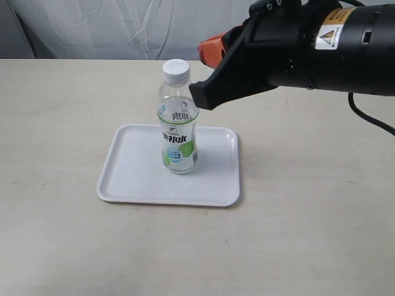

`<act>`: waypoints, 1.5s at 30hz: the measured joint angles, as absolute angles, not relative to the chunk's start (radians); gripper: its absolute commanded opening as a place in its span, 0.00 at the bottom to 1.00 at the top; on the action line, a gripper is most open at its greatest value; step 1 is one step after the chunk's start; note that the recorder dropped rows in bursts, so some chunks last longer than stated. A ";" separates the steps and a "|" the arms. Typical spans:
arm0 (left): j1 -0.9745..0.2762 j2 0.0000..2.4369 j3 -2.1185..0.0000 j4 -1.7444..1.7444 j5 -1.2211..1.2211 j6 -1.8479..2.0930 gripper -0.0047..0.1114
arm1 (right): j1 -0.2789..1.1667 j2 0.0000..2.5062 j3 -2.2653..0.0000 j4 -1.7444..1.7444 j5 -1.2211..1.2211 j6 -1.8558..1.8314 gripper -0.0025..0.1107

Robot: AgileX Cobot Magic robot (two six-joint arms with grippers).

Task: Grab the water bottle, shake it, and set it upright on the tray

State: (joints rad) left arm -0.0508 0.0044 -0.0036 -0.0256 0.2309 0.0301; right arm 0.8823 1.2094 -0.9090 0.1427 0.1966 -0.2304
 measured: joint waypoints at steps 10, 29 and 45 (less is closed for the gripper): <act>-0.051 0.004 -0.004 -0.023 0.231 0.030 0.04 | 0.882 1.197 -0.909 0.140 0.250 -0.230 0.05; -0.051 0.004 -0.004 -0.020 0.231 0.030 0.04 | 0.163 0.495 -0.515 0.165 0.358 -0.229 0.05; -0.051 0.004 -0.004 -0.020 0.231 0.030 0.04 | 0.145 0.212 -0.161 0.183 0.273 -0.224 0.05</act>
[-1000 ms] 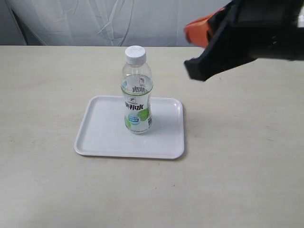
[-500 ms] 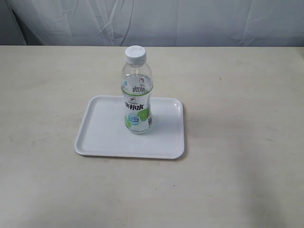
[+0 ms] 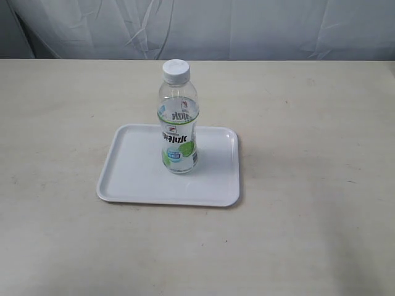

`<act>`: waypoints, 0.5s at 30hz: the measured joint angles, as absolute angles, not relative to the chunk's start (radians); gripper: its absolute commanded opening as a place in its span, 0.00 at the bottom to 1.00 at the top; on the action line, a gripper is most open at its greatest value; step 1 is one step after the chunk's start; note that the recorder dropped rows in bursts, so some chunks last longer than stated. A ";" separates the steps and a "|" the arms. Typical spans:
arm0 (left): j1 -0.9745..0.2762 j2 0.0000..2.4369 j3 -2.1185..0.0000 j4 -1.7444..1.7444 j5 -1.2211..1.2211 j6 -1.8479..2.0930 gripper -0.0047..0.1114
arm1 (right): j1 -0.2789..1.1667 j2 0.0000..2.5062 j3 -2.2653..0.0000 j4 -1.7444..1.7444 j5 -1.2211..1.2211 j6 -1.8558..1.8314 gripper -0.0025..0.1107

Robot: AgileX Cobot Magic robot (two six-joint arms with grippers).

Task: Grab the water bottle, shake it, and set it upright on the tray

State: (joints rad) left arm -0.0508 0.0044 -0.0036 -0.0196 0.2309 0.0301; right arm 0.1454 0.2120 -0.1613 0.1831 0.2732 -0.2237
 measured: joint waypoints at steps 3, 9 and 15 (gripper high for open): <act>-0.051 0.004 -0.004 -0.020 0.231 0.030 0.04 | 0.145 0.162 -0.138 0.132 0.289 -0.198 0.05; -0.051 0.004 -0.004 -0.020 0.231 0.030 0.04 | 0.145 0.097 -0.102 0.021 0.312 -0.096 0.05; -0.051 0.004 -0.004 -0.020 0.231 0.030 0.04 | 0.145 0.046 -0.057 -0.006 0.326 -0.056 0.05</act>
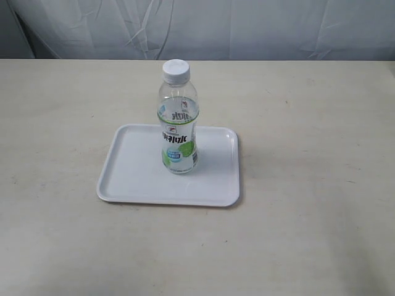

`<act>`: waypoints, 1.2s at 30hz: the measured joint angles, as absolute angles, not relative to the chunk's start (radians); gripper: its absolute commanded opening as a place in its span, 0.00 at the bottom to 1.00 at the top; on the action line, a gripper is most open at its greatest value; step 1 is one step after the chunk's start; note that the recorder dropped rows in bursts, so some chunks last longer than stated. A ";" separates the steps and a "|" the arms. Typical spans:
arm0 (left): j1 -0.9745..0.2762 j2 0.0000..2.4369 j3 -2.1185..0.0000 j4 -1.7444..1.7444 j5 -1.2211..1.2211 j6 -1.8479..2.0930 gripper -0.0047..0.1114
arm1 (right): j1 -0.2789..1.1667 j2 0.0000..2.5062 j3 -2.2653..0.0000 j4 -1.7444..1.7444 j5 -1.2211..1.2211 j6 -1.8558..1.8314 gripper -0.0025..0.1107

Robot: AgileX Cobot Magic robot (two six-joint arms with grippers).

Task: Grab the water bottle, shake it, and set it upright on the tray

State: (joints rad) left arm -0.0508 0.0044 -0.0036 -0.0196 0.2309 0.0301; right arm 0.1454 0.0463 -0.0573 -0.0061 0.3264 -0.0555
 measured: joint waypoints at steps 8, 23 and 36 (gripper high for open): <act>-0.051 0.004 -0.004 -0.020 0.231 0.030 0.04 | 0.114 0.030 -0.040 -0.010 0.372 -0.011 0.05; -0.051 0.004 -0.004 -0.020 0.231 0.030 0.04 | 0.052 0.008 -0.005 -0.008 0.378 0.008 0.05; -0.051 0.004 -0.004 -0.020 0.231 0.030 0.04 | 0.052 0.008 -0.005 0.028 0.378 0.019 0.05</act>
